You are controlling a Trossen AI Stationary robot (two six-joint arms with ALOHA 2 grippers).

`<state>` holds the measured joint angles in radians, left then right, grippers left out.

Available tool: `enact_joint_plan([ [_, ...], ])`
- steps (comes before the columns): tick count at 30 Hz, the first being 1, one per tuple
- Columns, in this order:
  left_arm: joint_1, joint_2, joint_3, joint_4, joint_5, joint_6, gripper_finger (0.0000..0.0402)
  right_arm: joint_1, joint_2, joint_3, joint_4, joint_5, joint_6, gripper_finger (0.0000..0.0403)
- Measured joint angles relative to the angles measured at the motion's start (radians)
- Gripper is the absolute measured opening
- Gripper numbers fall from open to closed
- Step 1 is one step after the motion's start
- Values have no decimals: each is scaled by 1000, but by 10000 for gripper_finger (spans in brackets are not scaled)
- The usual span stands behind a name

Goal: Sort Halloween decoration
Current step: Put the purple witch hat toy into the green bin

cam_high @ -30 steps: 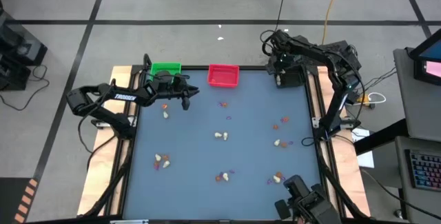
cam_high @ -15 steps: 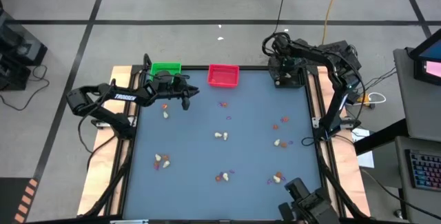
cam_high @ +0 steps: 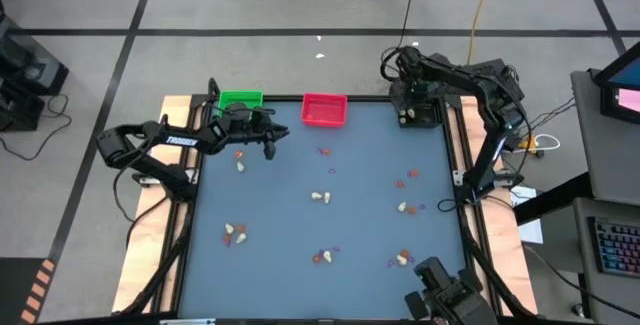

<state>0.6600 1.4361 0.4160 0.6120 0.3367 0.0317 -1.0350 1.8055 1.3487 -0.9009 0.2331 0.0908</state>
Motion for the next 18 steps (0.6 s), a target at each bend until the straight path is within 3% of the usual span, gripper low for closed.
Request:
enact_joint_plan([
  [4,0,-6,0,-1,0,-24,76,51,-98,4,21,55,-7,91],
  [9,-2,-55,0,-11,0,-27,76,166,-212,-122,218,51,-62,9],
  [12,-8,-105,0,-47,-4,-35,76,244,-273,-258,426,36,-78,9],
  [18,-35,-207,27,-199,-53,-44,57,387,-357,-517,898,-90,-68,2],
])
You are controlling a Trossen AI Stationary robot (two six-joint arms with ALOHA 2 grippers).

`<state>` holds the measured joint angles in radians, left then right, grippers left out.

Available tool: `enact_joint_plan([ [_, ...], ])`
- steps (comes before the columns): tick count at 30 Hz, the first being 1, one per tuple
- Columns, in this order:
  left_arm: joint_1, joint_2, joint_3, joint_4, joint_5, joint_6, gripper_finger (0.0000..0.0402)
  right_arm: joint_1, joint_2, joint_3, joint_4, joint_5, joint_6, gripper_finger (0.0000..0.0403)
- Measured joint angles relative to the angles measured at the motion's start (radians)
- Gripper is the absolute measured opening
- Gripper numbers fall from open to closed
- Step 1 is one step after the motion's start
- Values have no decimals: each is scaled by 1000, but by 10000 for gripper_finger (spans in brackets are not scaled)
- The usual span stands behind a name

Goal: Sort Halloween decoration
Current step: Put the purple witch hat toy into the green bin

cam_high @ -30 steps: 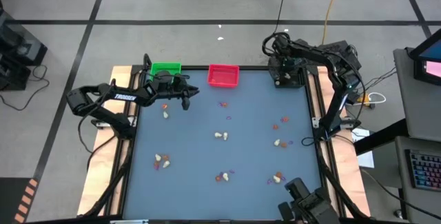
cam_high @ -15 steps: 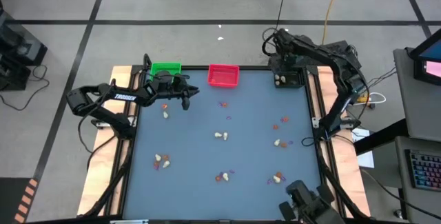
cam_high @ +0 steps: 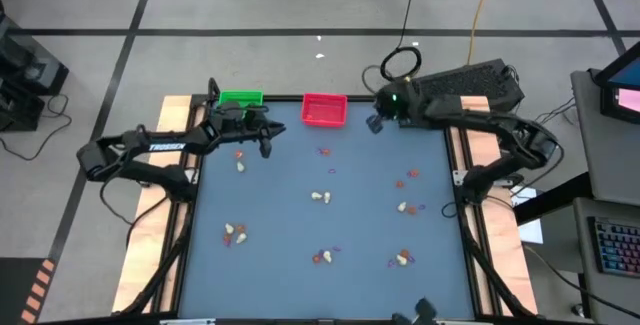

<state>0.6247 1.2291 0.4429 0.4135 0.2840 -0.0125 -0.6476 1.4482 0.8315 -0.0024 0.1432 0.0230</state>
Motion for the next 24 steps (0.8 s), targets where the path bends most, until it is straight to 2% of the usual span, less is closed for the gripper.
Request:
enact_joint_plan([
  [3,-20,-52,48,-163,-1,1,30,70,-20,-110,258,-18,5,1],
  [6,-56,-100,111,-423,-1,13,6,133,-22,-200,507,-40,-48,1],
  [9,-113,-129,196,-708,-33,6,5,168,-22,-249,646,-114,-116,1],
  [13,-234,-135,293,-1064,-112,-81,3,179,-22,-255,674,-145,-186,1],
  [17,-387,-135,353,-1315,-129,-251,3,179,-22,-254,684,-146,-188,1],
  [20,-522,-135,373,-1441,-107,-419,2,179,-22,-254,685,-146,-192,1],
  [24,-716,-135,373,-1478,-30,-703,2,179,-22,-254,679,-146,-193,1],
])
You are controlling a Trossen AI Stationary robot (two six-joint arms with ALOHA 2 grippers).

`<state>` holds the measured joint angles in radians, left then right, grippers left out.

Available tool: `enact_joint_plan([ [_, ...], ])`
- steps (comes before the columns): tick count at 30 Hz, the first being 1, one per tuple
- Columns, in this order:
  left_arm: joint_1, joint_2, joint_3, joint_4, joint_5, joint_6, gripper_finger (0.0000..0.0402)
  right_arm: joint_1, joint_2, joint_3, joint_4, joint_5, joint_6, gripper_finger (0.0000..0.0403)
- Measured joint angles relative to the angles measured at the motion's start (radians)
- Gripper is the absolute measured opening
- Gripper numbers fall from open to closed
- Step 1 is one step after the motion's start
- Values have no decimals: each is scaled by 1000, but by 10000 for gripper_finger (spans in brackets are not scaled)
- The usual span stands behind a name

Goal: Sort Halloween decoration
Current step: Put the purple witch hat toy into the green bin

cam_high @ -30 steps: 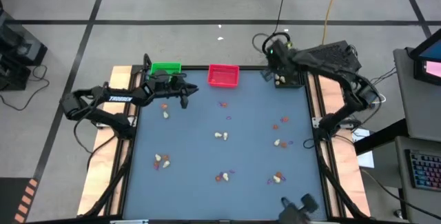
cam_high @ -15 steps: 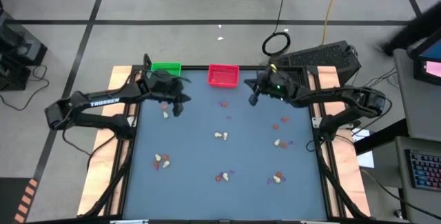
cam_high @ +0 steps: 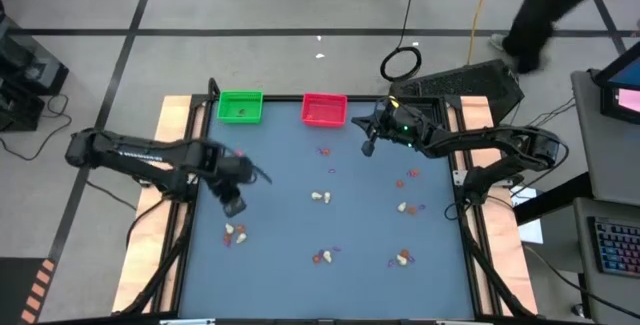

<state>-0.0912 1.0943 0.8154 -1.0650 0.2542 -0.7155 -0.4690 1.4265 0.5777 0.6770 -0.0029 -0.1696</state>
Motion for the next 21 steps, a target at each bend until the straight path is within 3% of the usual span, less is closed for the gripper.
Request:
enact_joint_plan([
  [9,-352,35,-3,56,47,-567,13,0,0,0,-6,0,-2,0],
  [14,-435,110,-3,218,51,-842,42,0,0,1,-6,0,-3,0],
  [21,-483,281,-4,239,38,-1081,73,0,0,1,8,-2,-1,0],
])
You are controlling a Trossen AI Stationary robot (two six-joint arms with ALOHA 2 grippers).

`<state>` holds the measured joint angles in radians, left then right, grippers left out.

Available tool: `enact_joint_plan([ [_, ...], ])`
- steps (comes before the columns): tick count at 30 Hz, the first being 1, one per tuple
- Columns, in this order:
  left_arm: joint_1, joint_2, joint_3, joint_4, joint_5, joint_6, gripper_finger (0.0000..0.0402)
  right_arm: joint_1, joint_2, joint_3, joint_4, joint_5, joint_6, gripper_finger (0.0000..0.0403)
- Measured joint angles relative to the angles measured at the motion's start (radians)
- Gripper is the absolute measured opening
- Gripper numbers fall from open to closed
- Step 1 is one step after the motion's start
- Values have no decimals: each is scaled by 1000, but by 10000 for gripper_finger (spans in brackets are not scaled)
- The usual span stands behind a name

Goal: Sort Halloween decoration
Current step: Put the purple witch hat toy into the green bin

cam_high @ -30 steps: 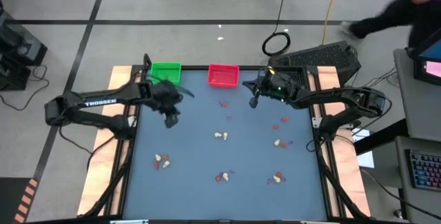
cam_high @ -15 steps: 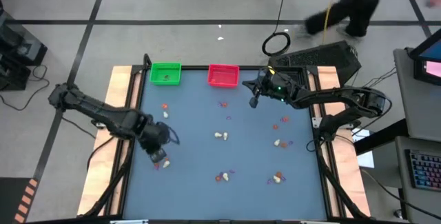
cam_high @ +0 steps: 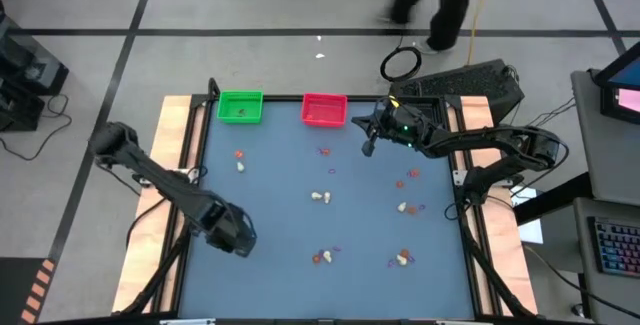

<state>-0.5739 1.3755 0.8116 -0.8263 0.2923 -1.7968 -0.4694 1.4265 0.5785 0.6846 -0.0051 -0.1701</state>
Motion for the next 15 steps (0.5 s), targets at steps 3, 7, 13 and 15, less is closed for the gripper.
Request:
enact_joint_plan([
  [3,2,48,0,-1,-27,-34,75,0,0,0,0,0,0,0],
  [7,1,92,0,-2,-29,-57,75,0,0,0,0,0,1,0],
  [13,2,135,0,-2,-64,-50,75,0,0,0,0,0,1,0],
  [15,2,138,0,-2,-86,-34,76,0,0,0,0,0,1,0],
])
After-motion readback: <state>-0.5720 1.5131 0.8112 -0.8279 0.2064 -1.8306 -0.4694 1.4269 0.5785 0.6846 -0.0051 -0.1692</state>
